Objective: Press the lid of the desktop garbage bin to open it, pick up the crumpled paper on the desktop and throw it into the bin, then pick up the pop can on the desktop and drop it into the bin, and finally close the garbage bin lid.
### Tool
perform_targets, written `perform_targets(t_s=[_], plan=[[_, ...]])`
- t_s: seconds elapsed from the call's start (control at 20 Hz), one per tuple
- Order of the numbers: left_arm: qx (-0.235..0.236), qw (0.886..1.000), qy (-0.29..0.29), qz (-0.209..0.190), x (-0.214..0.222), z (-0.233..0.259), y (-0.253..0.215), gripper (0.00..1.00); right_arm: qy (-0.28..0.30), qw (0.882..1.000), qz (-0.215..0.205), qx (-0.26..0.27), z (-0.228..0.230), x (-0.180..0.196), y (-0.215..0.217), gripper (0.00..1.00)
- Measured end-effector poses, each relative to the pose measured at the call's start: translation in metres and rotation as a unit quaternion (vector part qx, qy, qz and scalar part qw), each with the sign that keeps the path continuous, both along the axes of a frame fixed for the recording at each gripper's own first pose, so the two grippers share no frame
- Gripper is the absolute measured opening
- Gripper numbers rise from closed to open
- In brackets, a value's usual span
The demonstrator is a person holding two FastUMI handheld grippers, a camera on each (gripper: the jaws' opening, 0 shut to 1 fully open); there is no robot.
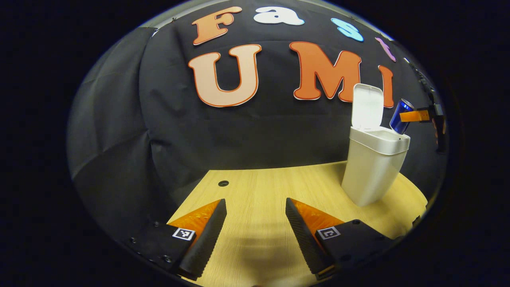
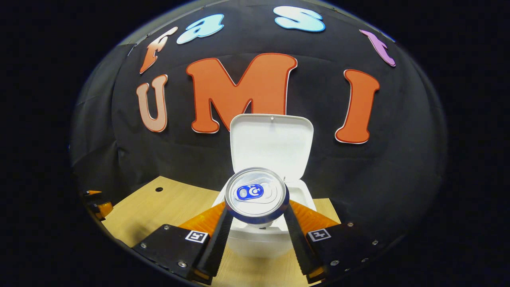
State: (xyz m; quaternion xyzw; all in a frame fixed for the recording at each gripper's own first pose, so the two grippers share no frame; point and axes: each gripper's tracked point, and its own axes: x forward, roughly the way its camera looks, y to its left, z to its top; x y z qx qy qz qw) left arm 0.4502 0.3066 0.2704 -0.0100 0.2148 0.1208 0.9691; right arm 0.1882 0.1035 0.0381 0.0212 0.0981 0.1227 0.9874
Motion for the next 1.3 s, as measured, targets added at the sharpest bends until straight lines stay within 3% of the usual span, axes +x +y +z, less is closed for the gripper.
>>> perform_targets(t_s=[0.3,0.65,1.05,1.1,1.15,1.3], plan=[[0.026,0.999,0.019,0.030,-0.034,-0.005,0.006,0.96,0.013,1.000,0.005,-0.014,-0.019,0.028,0.006,0.76],[0.020,0.997,0.032,0.071,-0.060,-0.007,0.013,0.95,0.045,0.999,0.004,-0.013,-0.047,0.051,0.014,0.76],[0.029,0.996,0.035,0.077,-0.068,-0.003,0.012,0.96,0.100,0.995,0.000,-0.010,-0.075,0.063,0.018,0.79],[0.029,0.996,0.035,0.078,-0.067,-0.003,0.012,0.96,0.108,0.994,-0.001,-0.009,-0.078,0.063,0.017,0.74],[0.029,0.996,0.036,0.078,-0.067,-0.003,0.013,0.97,0.115,0.993,-0.002,-0.009,-0.081,0.063,0.017,0.80],[0.027,0.996,0.033,0.081,-0.068,-0.003,0.015,0.99,0.123,0.992,-0.003,-0.005,-0.082,0.062,0.016,0.80]])
